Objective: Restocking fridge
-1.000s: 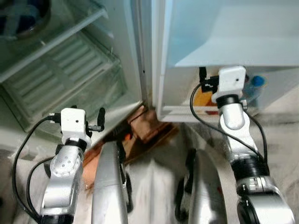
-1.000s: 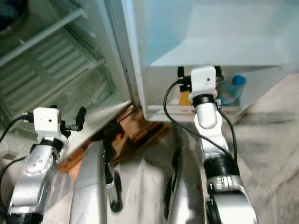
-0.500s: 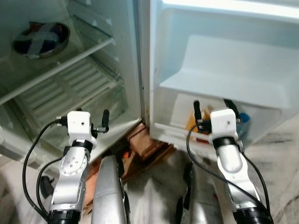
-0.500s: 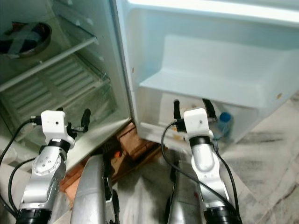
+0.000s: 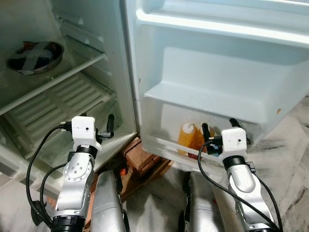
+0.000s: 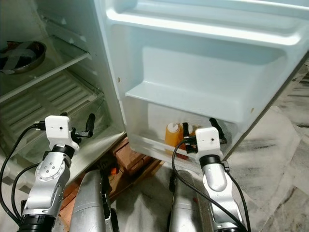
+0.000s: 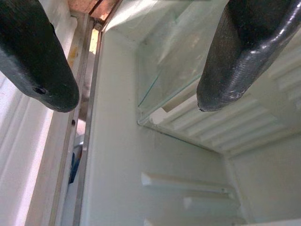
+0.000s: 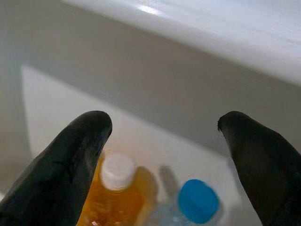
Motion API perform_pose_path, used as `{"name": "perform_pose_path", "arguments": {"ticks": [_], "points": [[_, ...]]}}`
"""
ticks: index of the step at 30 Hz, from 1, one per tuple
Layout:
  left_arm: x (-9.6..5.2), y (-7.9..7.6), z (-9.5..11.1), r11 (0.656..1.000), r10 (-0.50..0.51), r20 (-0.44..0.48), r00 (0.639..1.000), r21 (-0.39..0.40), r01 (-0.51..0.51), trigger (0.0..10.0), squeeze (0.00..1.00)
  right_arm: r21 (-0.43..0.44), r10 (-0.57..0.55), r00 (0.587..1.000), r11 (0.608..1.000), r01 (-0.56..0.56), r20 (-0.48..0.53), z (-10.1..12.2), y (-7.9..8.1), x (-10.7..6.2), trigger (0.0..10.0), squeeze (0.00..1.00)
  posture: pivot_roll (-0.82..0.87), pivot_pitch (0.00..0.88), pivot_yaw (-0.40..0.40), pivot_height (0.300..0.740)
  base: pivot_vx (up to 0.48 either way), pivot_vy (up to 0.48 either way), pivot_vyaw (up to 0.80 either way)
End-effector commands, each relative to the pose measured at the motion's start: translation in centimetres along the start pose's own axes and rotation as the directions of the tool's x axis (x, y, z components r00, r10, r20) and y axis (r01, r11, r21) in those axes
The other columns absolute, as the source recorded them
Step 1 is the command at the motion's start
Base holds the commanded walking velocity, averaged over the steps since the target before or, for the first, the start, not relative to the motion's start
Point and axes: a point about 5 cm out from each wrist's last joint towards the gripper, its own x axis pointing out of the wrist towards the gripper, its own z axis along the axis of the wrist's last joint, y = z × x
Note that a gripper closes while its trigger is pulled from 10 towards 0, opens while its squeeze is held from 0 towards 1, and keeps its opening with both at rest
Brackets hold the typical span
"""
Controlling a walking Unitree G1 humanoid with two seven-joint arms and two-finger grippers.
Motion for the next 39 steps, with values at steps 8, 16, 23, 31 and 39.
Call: {"name": "perform_pose_path", "arguments": {"ticks": [8, 16, 23, 31, 39], "points": [[0.0, -0.1, 0.0, 1.0, 0.011, -0.002, 1.0, 0.0, -0.011, 10.0, 0.0, 0.014, -0.075, 0.996, 0.997, 0.075, 0.048, 1.5, -1.1, 0.7, 10.0, 0.0, 0.02, 0.041, 0.007, 0.646, 0.0, 0.0, 0.0], [-0.1, 0.2, -0.1, 0.999, 0.034, -0.01, 0.999, 0.012, -0.034, 10.0, 0.0, 0.013, -0.086, 0.994, 0.996, 0.086, 0.074, 2.4, -1.7, 2.1, 10.0, 0.0, 0.03, 0.059, -0.002, 0.701, 0.0, 0.0, 0.0], [0.0, 0.0, -0.1, 0.999, 0.036, -0.011, 0.999, 0.014, -0.036, 10.0, 0.0, 0.054, -0.092, 0.994, 0.995, 0.089, 0.05, 2.3, -1.6, 2.4, 10.0, 0.0, 0.03, 0.064, -0.005, 0.74, 0.0, 0.0, 0.0], [-0.4, 0.0, -0.5, 0.999, 0.042, -0.032, 0.999, 0.016, -0.042, 10.0, 0.0, 0.093, -0.006, 1.0, 0.996, 0.007, -0.011, 0.8, 0.2, 0.5, 10.0, 0.0, 0.03, 0.07, -0.009, 0.74, 0.0, 0.0, 0.0], [-0.3, -0.3, -0.7, 0.998, 0.053, -0.056, 0.997, 0.028, -0.052, 10.0, 0.0, 0.141, 0.05, 0.999, 0.989, -0.047, -0.018, 0.7, 0.7, 0.0, 10.0, 0.0, 0.02, 0.079, -0.01, 0.74, 0.0, 0.0, 0.0]]}}
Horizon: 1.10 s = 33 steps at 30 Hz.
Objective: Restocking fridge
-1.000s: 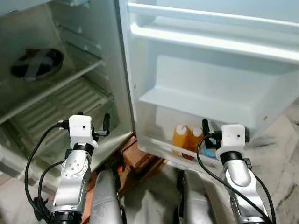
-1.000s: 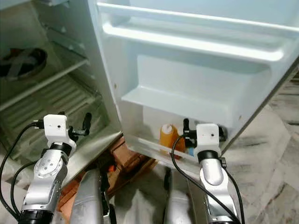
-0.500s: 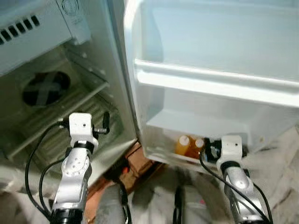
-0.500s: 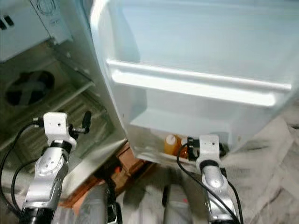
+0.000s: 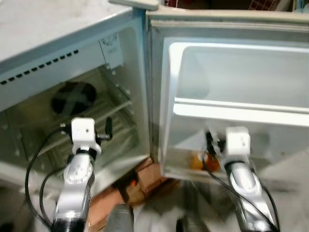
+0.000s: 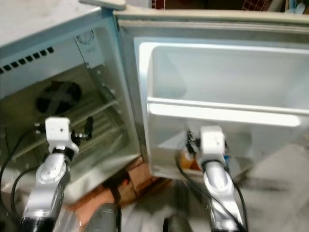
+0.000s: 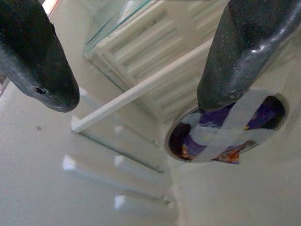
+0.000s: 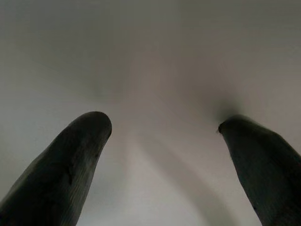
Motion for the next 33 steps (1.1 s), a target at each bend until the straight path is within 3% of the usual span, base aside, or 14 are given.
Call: {"name": "perform_pose_path", "arguments": {"ticks": [1, 9, 33], "points": [[0.17, -0.69, 0.18, 1.0, -0.013, -0.002, 1.0, -0.002, 0.013, 10.0, 0.0, 0.006, -0.023, 0.996, 1.0, 0.024, -0.089, -2.06, -1.18, -1.56, 10.0, 0.0, 0.02, 0.079, -0.011, 0.74, 0.0, 0.0, 0.0], [0.16, -0.79, 0.14, 1.0, -0.003, -0.01, 1.0, -0.006, 0.003, 10.0, 0.0, 0.003, -0.001, 0.996, 1.0, 0.001, -0.085, -1.8, -0.86, -1.64, 10.0, 0.0, 0.02, 0.08, -0.014, 0.74, 0.0, -0.183, 0.0], [0.55, -0.83, 0.07, 1.0, 0.006, -0.029, 1.0, 0.008, -0.006, 10.0, 0.0, 0.077, 0.049, 0.994, 0.996, -0.042, -0.094, -1.76, -0.29, -1.25, 10.0, 0.0, 0.02, 0.077, -0.009, 0.74, -0.275, -0.317, 0.0]]}}
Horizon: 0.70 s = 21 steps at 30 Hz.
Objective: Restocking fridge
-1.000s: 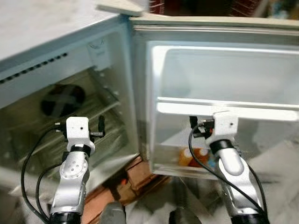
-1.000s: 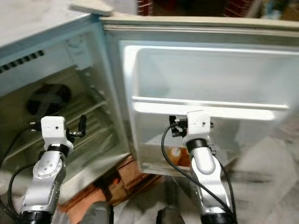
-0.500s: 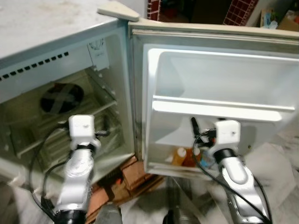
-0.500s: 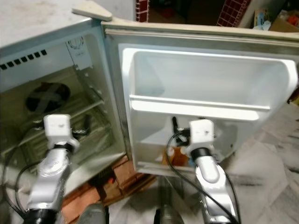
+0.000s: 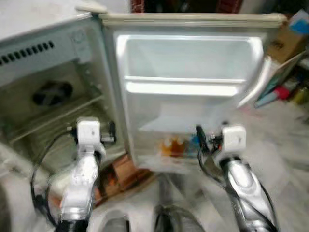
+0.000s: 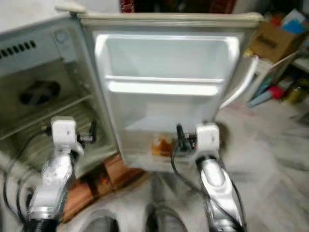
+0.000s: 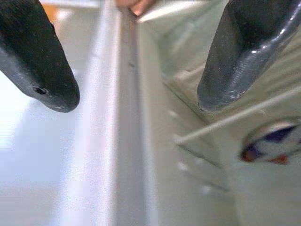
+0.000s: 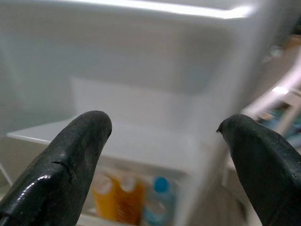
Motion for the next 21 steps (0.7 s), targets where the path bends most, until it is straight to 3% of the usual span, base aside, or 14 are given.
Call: {"name": "perform_pose_path", "arguments": {"ticks": [1, 10, 21], "points": [[-0.1, 0.1, -0.1, 1.0, 0.014, -0.01, 1.0, 0.004, -0.013, 10.0, 0.0, 0.008, 0.011, 1.0, 1.0, -0.011, 0.015, 0.5, 0.0, 0.1, 10.0, 0.0, 0.02, 0.077, -0.008, 0.74, -0.277, -0.334, 0.0], [-0.2, 0.0, -0.3, 0.999, 0.019, -0.015, 1.0, 0.032, -0.018, 10.0, 0.0, 0.03, 0.022, 0.998, 0.999, -0.024, 0.064, 1.6, 0.4, 1.2, 10.0, 0.0, 0.05, 0.075, -0.004, 0.74, -0.27, -0.346, 0.0], [0.3, 0.2, 1.4, 0.997, 0.043, 0.061, 0.997, 0.067, -0.047, 10.0, 0.0, 0.066, 0.042, 0.985, 0.996, -0.053, 0.169, 4.5, 1.1, 3.7, 10.0, 0.0, 0.08, 0.085, 0.008, 0.74, 0.0, -0.428, 0.07]]}}
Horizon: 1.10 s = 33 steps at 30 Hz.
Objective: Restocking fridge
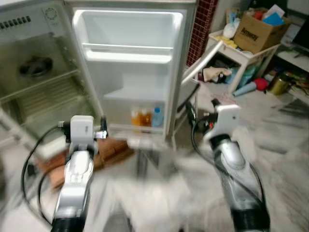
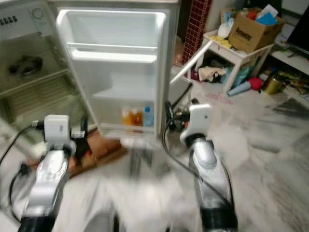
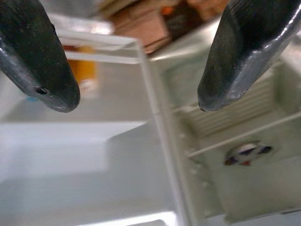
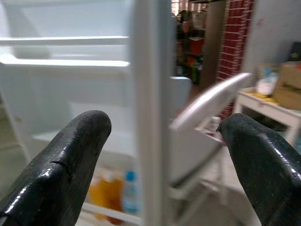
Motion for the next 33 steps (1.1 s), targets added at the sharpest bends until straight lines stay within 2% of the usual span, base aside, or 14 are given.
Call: {"name": "perform_pose_path", "arguments": {"ticks": [1, 3, 8, 13, 16, 24, 28, 33], "points": [[0.3, 0.3, 0.6, 1.0, -0.003, 0.029, 1.0, 0.023, 0.003, 10.0, 0.0, 0.006, 0.021, 0.999, 1.0, -0.021, 0.04, 0.9, 0.5, 0.6, 10.0, 0.0, 0.08, 0.085, 0.008, 0.74, 0.0, -0.48, 0.73], [0.2, 0.2, 0.4, 1.0, 0.0, 0.022, 1.0, 0.022, -0.001, 10.0, 0.0, -0.008, 0.03, 0.999, 1.0, -0.03, 0.044, 1.0, 0.6, 0.7, 10.0, 0.0, 0.07, 0.086, 0.002, 0.74, 0.0, -0.48, 0.73], [0.1, -0.5, 0.1, 0.999, -0.013, 0.011, 1.0, 0.031, 0.013, 10.0, 0.0, 0.025, 0.035, 0.999, 0.999, -0.036, 0.03, 0.6, 0.7, 0.6, 10.0, 0.0, 0.07, 0.081, -0.006, 0.74, 0.0, -0.48, 0.72], [-0.1, -0.4, -1.4, 1.0, 0.004, -0.052, 0.999, 0.025, -0.002, 10.0, 0.0, 0.023, 0.054, 0.998, 0.998, -0.055, 0.014, -0.1, 1.1, 0.0, 10.0, 0.0, 0.06, 0.059, -0.003, 0.74, 0.0, -0.48, 0.7], [-0.2, -0.4, -1.5, 1.0, 0.003, -0.048, 0.999, 0.023, -0.002, 10.0, 0.0, 0.012, 0.022, 1.0, 1.0, -0.023, 0.02, 0.0, 0.8, -0.1, 10.0, 0.0, 0.04, 0.043, -0.004, 0.74, 0.0, -0.48, 0.7], [-0.8, 1.0, -1.1, 0.998, 0.049, -0.01, 0.999, -0.041, -0.049, 10.0, 0.0, -0.003, -0.084, 0.996, 0.996, 0.084, -0.002, -0.7, -1.0, -0.4, 10.0, 0.0, 0.04, 0.028, -0.011, 0.74, 0.0, 0.0, 0.15], [-0.8, 1.2, -0.8, 0.997, 0.056, 0.007, 0.998, -0.045, -0.056, 10.0, 0.0, 0.031, -0.08, 0.997, 0.996, 0.081, -0.02, -1.1, -1.1, -0.5, 10.0, 0.0, 0.04, 0.03, -0.016, 0.74, 0.0, 0.0, 0.0], [-0.4, 0.7, -0.7, 0.997, 0.044, 0.017, 0.999, -0.056, -0.043, 10.0, 0.0, 0.065, -0.069, 0.997, 0.995, 0.07, -0.019, -1.3, -0.5, -0.4, 10.0, 0.0, 0.04, 0.032, -0.021, 0.74, 0.0, 0.0, 0.0]]}}
